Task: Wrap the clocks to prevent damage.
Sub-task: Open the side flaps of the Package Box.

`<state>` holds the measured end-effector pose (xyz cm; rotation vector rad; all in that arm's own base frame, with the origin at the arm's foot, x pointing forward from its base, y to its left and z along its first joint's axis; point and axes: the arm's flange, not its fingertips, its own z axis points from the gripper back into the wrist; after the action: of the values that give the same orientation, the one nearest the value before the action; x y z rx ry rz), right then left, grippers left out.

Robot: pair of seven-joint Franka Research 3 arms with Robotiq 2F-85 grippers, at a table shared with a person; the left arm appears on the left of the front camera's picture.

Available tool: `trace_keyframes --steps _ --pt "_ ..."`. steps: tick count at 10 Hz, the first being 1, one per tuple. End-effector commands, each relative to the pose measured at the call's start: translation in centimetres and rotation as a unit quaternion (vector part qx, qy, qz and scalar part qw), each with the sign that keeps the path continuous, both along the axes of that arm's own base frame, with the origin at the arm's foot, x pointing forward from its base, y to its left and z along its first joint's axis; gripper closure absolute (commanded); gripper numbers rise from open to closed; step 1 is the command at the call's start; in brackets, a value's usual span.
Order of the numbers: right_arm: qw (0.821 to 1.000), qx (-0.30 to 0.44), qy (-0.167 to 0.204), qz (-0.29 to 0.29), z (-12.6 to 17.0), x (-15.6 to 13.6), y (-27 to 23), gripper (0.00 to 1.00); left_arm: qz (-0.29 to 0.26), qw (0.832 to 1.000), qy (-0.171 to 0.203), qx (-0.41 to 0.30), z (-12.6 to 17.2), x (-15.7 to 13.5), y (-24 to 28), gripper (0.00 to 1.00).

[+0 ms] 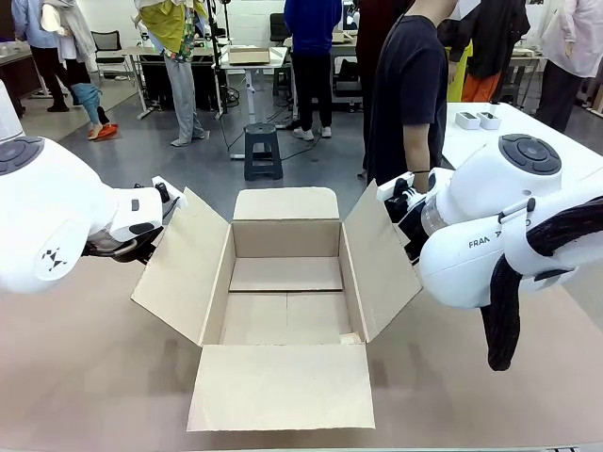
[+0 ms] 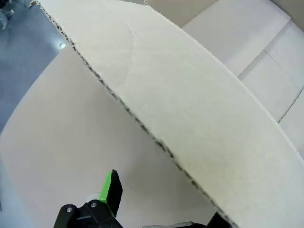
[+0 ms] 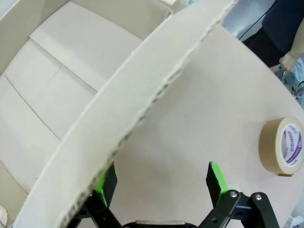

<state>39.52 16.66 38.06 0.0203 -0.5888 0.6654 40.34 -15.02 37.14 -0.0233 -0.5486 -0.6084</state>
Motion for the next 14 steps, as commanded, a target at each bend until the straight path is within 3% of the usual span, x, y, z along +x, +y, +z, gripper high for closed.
trace_keyframes --steps 1,4,6,8,9,10,14 --pt "1.0 -0.006 -0.025 0.006 4.2 -1.8 -1.3 0.0 -0.005 1.0 -0.003 0.018 2.8 -0.4 0.7 0.0" --pt "0.998 -0.05 -0.032 -0.028 13.7 -5.6 -2.9 0.0 -0.039 0.997 0.026 0.061 11.3 -1.0 1.9 0.0" --pt "0.995 -0.077 -0.04 -0.047 19.7 -8.5 -2.4 0.0 -0.036 0.996 0.018 0.081 16.8 -1.7 1.6 0.0" --pt "0.994 -0.077 -0.041 -0.064 23.7 -9.9 -2.1 0.0 -0.023 0.994 0.006 0.103 20.6 -2.2 1.5 0.0" --pt "0.994 -0.079 -0.024 -0.069 23.8 -9.9 -2.1 0.0 -0.02 0.994 0.019 0.104 20.9 -3.0 1.7 0.0" --pt "0.995 -0.071 -0.051 -0.047 23.3 -10.7 -3.0 0.0 -0.035 0.996 0.01 0.08 20.4 -2.6 1.6 0.0" --pt "0.995 -0.071 -0.051 -0.047 23.3 -10.7 -3.0 0.0 -0.035 0.996 0.01 0.08 20.4 -2.6 1.6 0.0"
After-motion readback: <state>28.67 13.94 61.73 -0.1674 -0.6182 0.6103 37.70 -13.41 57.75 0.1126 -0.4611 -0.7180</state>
